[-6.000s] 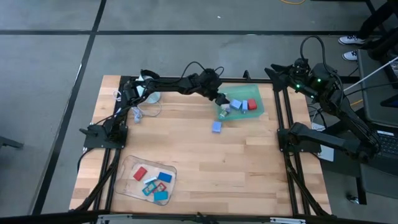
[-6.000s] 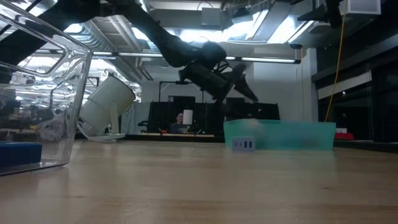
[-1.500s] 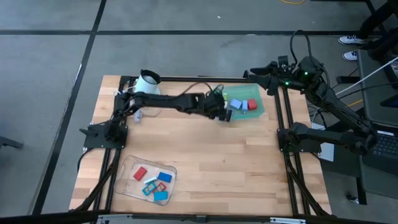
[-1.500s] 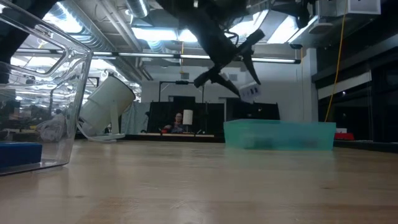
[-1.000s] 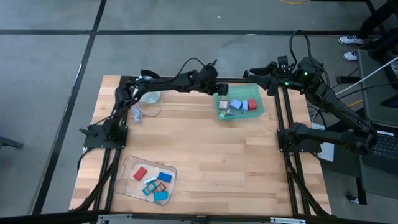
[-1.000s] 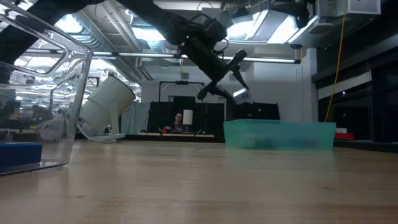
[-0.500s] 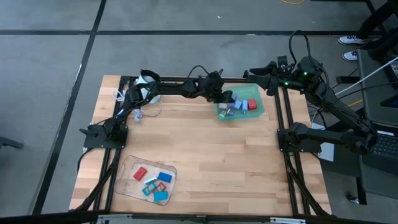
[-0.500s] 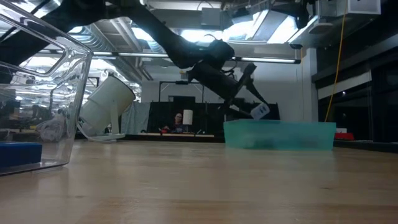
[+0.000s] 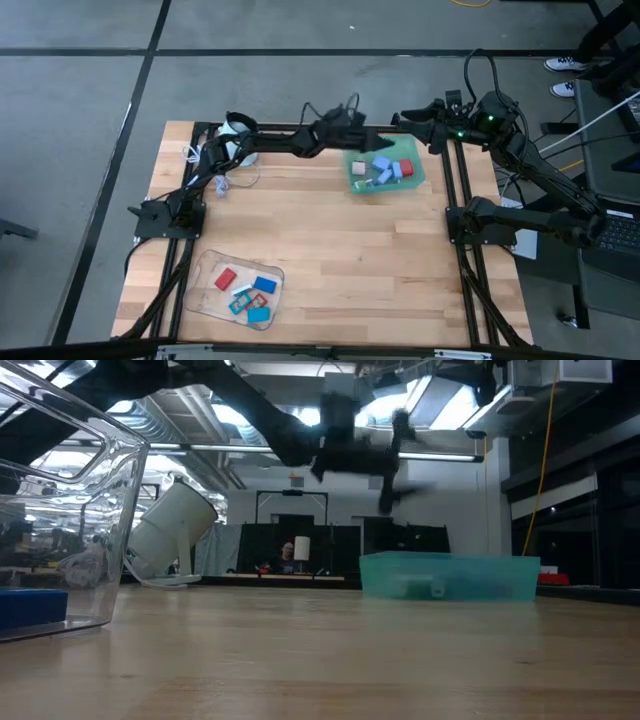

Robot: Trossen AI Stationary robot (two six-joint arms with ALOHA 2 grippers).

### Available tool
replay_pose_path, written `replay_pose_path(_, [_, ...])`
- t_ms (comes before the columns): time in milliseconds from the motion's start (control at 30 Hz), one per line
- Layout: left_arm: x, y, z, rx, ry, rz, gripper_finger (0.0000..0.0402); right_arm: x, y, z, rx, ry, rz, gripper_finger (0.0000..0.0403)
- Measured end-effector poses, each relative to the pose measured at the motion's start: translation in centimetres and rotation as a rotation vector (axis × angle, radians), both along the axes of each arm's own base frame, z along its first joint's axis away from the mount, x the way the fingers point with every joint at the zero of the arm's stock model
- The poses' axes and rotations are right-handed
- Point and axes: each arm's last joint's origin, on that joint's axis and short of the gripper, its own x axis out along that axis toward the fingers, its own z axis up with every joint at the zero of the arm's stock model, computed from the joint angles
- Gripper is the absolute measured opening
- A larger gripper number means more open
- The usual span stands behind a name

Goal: Pick & Place Office items
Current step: Return to Home Position

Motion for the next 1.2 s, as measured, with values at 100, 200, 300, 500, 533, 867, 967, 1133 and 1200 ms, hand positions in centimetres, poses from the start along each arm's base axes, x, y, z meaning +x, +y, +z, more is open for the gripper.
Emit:
replay_pose_path(100, [-0.4, -0.6, 4.2, 0.099, -0.277, 0.007, 0.0297, 0.0, 0.1, 0.0, -0.022, -0.001, 0.029, 0.0286])
replay_pose_path(200, [-2.2, -1.3, 9.3, 0.199, -0.444, 0.021, 0.0293, 0.1, 0.2, 0.6, -0.054, -0.047, 0.076, 0.0286])
replay_pose_path(300, [-4.9, -2.2, 14.4, 0.333, -0.43, 0.012, 0.0289, 0.0, 0.4, 1.7, -0.084, -0.145, 0.14, 0.0286])
replay_pose_path(500, [-13.1, -7.8, 23.6, 0.66, -0.212, 0.064, 0.028, -0.7, 1.4, 3.9, -0.138, -0.325, 0.31, 0.0286])
replay_pose_path(533, [-14.8, -9.0, 25.0, 0.708, -0.193, 0.085, 0.0279, -0.9, 1.6, 4.2, -0.143, -0.341, 0.325, 0.0286])
replay_pose_path(867, [-27.8, -18.8, 30.6, 0.908, 0.03, 0.353, 0.026, -4.4, 4.1, 6.0, -0.219, -0.341, 0.407, 0.0286])
replay_pose_path(967, [-30.0, -20.3, 30.2, 0.938, 0.126, 0.346, 0.0251, -6.5, 5.2, 5.2, -0.269, -0.274, 0.26, 0.0286])
replay_pose_path(1133, [-32.9, -21.5, 29.2, 0.898, 0.221, 0.305, 0.0237, -9.5, 7.2, 3.5, -0.246, -0.194, 0.018, 0.0286])
replay_pose_path(1200, [-33.3, -21.9, 28.7, 0.903, 0.224, 0.271, 0.0232, -10.3, 7.9, 3.0, -0.243, -0.218, -0.012, 0.0286])
